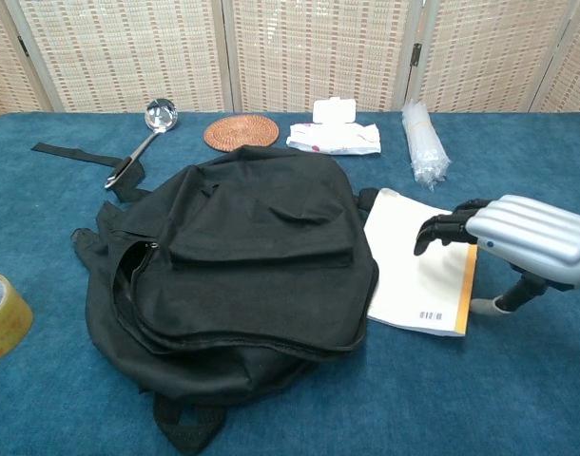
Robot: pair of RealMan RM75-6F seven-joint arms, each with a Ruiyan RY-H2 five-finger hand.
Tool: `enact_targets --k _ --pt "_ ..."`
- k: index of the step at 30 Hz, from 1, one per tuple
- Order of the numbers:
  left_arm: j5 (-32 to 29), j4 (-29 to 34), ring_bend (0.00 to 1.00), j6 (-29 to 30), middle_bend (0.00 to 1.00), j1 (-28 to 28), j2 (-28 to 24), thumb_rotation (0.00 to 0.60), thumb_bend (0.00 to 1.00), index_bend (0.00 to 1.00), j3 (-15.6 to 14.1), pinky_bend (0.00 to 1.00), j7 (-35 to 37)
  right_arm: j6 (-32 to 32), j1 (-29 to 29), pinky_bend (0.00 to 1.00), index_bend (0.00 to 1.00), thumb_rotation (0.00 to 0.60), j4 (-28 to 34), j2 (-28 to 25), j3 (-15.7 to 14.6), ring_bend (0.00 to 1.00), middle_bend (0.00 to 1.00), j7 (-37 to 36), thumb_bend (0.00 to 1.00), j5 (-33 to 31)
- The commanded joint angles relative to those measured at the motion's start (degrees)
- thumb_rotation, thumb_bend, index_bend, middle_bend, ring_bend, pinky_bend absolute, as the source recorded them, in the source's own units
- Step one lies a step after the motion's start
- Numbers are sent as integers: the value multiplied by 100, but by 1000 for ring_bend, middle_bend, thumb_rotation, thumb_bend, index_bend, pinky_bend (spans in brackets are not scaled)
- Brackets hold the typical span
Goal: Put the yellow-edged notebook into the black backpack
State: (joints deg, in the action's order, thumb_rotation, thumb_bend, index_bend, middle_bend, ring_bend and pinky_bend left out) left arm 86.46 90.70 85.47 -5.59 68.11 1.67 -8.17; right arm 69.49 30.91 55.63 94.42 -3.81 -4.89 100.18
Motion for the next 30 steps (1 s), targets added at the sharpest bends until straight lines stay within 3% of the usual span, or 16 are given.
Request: enact_targets --k 1,11,19,24,30 --pt "5 -9 67 9 39 5 1 600 230 139 0 0 12 0 67 213 311 600 78 -38 63 318 268 24 258 -31" --pt "-1 -57 67 15 39 19 29 600 230 139 -1 0 92 154 210 283 338 600 187 132 308 358 300 166 281 -115" --pt "-24 -116 67 -9 39 28 64 600 230 143 -4 0 203 -26 184 334 341 600 -100 483 74 363 309 326 288 -68" --pt "-20 -125 67 6 39 29 67 600 229 143 8 0 230 205 118 368 368 600 -391 764 162 396 335 494 444 -105" --pt "-24 -136 67 24 39 47 58 600 230 145 8 0 281 289 108 396 378 600 -635 993 265 405 343 523 460 -208"
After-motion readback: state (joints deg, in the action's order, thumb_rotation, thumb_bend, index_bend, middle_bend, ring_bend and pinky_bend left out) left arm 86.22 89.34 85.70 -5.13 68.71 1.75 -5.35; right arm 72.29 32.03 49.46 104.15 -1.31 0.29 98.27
